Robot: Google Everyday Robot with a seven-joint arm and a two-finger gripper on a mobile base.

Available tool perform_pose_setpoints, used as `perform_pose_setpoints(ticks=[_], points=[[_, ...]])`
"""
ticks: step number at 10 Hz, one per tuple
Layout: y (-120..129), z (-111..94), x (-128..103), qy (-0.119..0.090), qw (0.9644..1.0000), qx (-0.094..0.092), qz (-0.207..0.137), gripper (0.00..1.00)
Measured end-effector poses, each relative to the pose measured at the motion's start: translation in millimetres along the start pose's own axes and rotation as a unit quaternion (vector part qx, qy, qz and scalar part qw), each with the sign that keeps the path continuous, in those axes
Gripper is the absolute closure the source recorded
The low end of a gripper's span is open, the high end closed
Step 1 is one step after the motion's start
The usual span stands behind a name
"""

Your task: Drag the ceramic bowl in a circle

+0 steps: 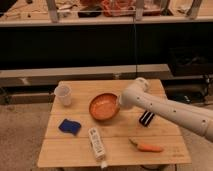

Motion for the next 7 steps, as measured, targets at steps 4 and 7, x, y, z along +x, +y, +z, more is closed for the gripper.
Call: perform_pose_setpoints(ticks=[4,7], points=[[34,14,54,0.003,0.9989,0.0,0.048,0.96],[77,9,46,0.003,0.9957,-0.007,0.092,0.96]])
